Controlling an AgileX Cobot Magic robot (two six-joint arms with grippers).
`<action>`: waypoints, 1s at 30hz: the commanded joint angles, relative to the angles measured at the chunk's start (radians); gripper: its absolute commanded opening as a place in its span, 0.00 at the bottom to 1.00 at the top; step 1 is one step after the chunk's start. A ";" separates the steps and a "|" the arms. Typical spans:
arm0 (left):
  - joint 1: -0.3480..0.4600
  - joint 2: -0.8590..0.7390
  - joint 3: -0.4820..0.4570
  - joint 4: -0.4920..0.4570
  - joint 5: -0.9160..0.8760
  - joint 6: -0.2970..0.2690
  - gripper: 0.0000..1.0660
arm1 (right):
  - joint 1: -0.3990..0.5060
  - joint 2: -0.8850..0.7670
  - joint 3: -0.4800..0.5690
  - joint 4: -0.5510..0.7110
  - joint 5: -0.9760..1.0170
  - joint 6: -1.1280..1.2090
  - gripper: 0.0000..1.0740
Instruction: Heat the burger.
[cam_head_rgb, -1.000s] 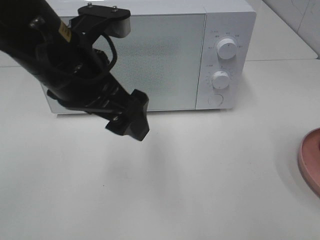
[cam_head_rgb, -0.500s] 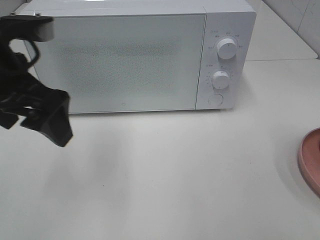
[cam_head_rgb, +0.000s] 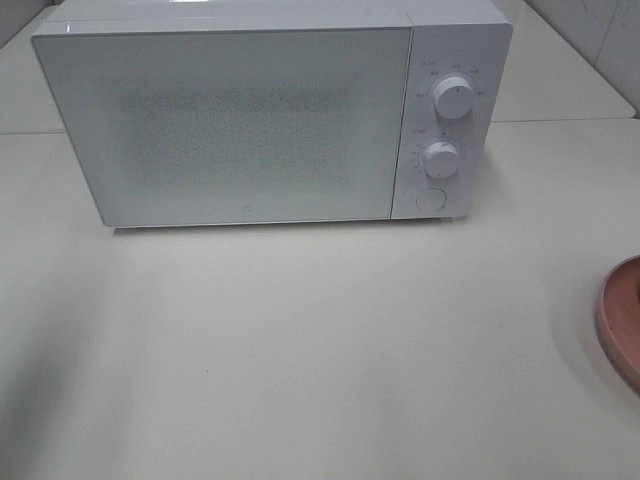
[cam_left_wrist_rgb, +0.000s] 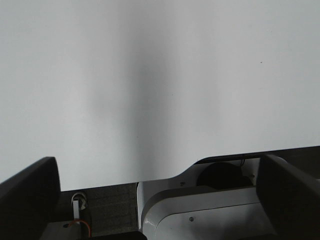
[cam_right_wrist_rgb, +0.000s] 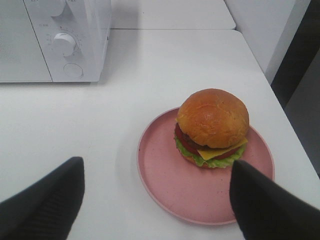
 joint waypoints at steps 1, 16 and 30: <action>0.006 -0.080 0.045 -0.001 0.005 -0.007 0.95 | -0.006 -0.028 0.002 -0.001 -0.007 -0.011 0.71; 0.006 -0.595 0.326 0.039 -0.038 -0.001 0.95 | -0.006 -0.028 0.002 -0.001 -0.007 -0.011 0.71; 0.006 -0.924 0.358 0.087 -0.114 -0.007 0.95 | -0.006 -0.028 0.002 -0.001 -0.007 -0.011 0.71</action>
